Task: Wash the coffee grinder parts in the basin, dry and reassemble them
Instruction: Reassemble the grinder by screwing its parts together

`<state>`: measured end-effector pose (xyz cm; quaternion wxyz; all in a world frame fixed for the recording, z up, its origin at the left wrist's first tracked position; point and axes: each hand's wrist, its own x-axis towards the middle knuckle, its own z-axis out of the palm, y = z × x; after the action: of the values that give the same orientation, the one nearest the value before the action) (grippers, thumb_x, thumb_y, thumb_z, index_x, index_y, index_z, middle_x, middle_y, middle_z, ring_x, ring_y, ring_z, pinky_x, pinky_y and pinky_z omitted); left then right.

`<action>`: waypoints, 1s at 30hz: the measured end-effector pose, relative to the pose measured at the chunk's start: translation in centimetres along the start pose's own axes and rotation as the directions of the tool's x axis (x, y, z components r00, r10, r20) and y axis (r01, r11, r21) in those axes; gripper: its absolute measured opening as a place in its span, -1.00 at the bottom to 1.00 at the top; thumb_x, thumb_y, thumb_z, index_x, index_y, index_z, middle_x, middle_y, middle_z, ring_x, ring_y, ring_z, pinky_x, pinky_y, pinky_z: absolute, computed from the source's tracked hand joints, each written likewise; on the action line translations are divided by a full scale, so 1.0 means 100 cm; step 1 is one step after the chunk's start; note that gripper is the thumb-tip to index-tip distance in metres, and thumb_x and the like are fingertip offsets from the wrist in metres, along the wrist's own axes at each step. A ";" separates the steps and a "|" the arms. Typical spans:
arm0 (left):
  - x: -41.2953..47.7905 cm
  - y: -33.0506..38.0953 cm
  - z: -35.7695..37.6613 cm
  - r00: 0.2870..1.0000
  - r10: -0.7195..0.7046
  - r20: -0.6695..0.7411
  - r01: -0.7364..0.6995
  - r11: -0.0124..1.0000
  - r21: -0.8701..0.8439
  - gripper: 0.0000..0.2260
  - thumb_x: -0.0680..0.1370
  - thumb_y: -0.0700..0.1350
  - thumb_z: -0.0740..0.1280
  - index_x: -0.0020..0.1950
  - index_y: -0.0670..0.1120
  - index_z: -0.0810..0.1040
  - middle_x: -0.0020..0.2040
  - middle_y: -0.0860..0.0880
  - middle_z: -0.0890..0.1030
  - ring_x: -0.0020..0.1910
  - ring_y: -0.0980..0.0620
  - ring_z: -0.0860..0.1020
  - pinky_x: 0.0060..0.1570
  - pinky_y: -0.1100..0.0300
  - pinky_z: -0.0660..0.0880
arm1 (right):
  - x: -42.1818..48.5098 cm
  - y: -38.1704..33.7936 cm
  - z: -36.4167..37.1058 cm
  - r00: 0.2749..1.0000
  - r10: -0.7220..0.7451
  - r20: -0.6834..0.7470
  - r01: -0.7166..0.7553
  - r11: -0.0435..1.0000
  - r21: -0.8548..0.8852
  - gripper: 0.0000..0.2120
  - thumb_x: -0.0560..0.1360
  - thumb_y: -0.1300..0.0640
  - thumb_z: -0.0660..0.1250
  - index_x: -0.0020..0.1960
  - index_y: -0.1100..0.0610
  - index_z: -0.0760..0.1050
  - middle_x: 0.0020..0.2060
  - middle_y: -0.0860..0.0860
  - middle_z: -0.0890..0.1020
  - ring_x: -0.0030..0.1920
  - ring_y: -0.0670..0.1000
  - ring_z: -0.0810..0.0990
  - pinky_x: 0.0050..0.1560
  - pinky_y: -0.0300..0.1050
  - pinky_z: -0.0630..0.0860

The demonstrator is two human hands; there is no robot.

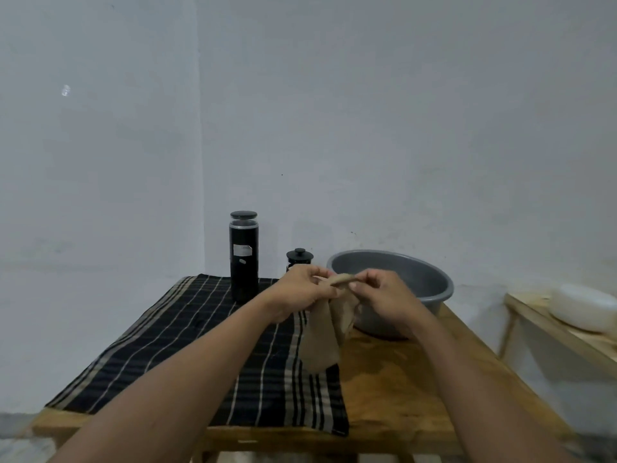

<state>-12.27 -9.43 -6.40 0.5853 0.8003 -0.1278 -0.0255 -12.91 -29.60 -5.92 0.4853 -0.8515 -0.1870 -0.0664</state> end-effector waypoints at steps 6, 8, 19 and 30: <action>-0.009 0.015 0.000 0.998 0.045 0.050 -0.056 0.972 0.230 -0.64 0.43 0.17 0.56 -0.09 -0.11 0.64 -0.14 -0.01 0.66 -0.13 0.05 0.64 -0.10 0.13 0.58 | -0.010 -0.028 -0.026 0.997 -0.069 -0.025 0.062 0.977 -0.204 -0.87 0.67 0.13 0.24 0.11 0.09 0.56 -0.12 -0.01 0.62 -0.14 -0.01 0.59 -0.26 -0.26 0.51; -0.013 0.016 0.005 0.994 0.067 0.084 -0.084 0.974 0.212 -0.73 0.44 0.11 0.57 -0.25 -0.01 0.57 -0.21 0.04 0.63 -0.17 0.09 0.62 -0.15 0.18 0.56 | -0.019 -0.026 -0.037 0.997 -0.058 -0.047 0.046 0.974 -0.221 -0.86 0.67 0.12 0.24 0.11 0.05 0.57 -0.11 -0.03 0.62 -0.10 0.01 0.59 -0.18 -0.14 0.56; -0.003 0.007 0.057 0.983 0.142 0.119 -0.172 0.935 0.309 -0.83 0.46 -0.11 0.58 -0.06 -0.17 0.69 -0.07 -0.14 0.73 -0.09 -0.01 0.69 -0.02 0.08 0.66 | -0.075 0.027 -0.115 0.990 0.121 -0.067 -0.138 0.855 -0.500 -0.86 0.63 0.19 0.26 0.00 0.09 0.60 -0.04 0.02 0.65 -0.05 0.03 0.61 -0.04 -0.04 0.59; -0.009 -0.009 0.095 0.913 0.123 0.389 -0.353 0.717 0.602 -0.76 0.48 0.13 0.52 -0.12 -0.03 0.67 -0.16 0.08 0.69 -0.19 0.22 0.62 -0.15 0.26 0.60 | -0.101 0.088 -0.116 0.939 0.345 -0.012 -0.249 0.653 -0.715 -0.73 0.60 0.31 0.23 0.03 -0.03 0.58 0.10 -0.08 0.51 0.16 -0.02 0.53 0.11 -0.18 0.48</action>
<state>-14.75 -17.80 -10.31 0.2337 0.9157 -0.3253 -0.0320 -18.02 -46.14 -9.92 0.1135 -0.9929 -0.0352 0.0008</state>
